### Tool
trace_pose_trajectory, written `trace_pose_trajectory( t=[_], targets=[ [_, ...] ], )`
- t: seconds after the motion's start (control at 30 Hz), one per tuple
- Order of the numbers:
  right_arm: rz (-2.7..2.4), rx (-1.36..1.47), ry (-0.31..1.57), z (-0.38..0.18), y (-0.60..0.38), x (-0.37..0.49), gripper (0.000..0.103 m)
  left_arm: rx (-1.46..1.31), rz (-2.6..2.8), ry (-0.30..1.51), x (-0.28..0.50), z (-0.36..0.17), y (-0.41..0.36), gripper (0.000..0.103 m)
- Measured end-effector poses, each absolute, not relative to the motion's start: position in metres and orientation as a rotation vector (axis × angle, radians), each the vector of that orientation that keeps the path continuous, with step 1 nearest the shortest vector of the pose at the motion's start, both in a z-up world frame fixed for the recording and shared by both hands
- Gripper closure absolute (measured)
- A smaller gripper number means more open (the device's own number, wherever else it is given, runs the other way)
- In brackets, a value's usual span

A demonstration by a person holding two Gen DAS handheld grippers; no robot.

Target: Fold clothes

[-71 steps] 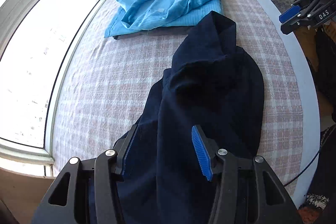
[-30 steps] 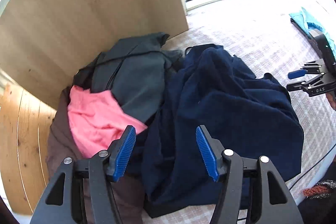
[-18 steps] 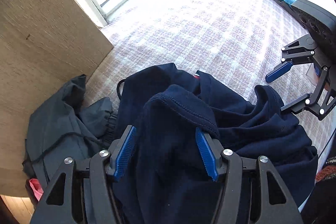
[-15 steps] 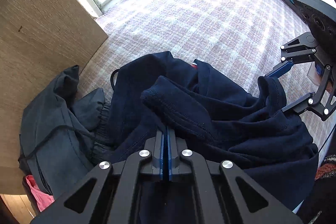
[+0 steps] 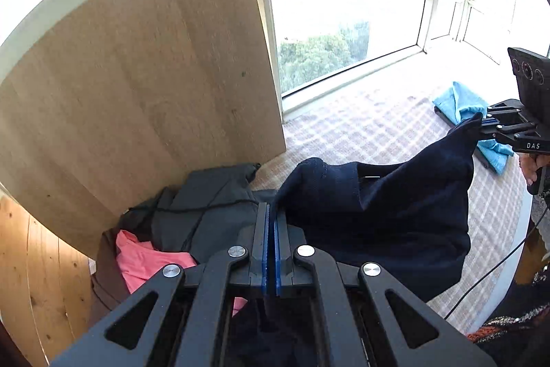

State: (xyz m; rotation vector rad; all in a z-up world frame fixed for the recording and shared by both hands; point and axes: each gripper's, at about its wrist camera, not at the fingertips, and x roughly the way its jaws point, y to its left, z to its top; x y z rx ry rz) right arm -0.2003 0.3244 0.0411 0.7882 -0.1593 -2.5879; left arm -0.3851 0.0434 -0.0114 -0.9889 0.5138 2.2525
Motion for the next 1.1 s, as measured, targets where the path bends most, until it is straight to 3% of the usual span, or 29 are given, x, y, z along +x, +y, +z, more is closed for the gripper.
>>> trace_pose_trajectory(
  t=[0.27,0.4,0.47,0.53,0.57,0.63,0.73,0.8,0.9,1.0,1.1],
  targets=[
    [-2.684,0.546,0.092,0.186,0.304,-0.121,0.099,-0.603,2.36,0.444,-0.285,0.135,0.021,0.101],
    [-2.713,0.674,0.067,0.18,0.319,-0.133,0.099,-0.573,2.322,0.394,-0.262,0.154,0.012,0.101],
    [-2.732,0.815,0.029,0.128,0.326,-0.169,0.099,-0.632,2.307,0.366,-0.266,0.146,0.011,0.101],
    [-2.748,1.017,0.058,0.057,0.334,-0.208,0.095,-0.774,2.272,0.352,-0.287,0.102,0.022,0.1],
    [-2.75,1.142,0.098,0.014,0.338,-0.229,0.088,-0.845,2.252,0.344,-0.297,0.08,0.028,0.099],
    [-2.731,1.435,0.146,-0.067,0.35,-0.256,0.086,-1.041,2.236,0.41,-0.323,0.007,0.045,0.096],
    [-2.583,1.543,-0.135,-0.125,0.361,-0.228,0.086,-1.336,2.213,0.575,-0.354,-0.105,0.06,0.097],
    [-2.476,1.595,-0.3,-0.161,0.367,-0.208,0.077,-1.442,2.163,0.557,-0.354,-0.148,0.049,0.096],
    [-2.39,1.558,-0.285,-0.167,0.334,-0.172,0.062,-1.481,2.144,0.511,-0.346,-0.169,0.027,0.094],
    [-2.293,1.511,-0.234,-0.162,0.293,-0.16,0.06,-1.478,2.15,0.524,-0.341,-0.17,0.015,0.087],
    [-2.255,1.462,-0.067,-0.156,0.256,-0.159,0.055,-1.482,2.135,0.526,-0.34,-0.171,0.011,0.083]
  ],
)
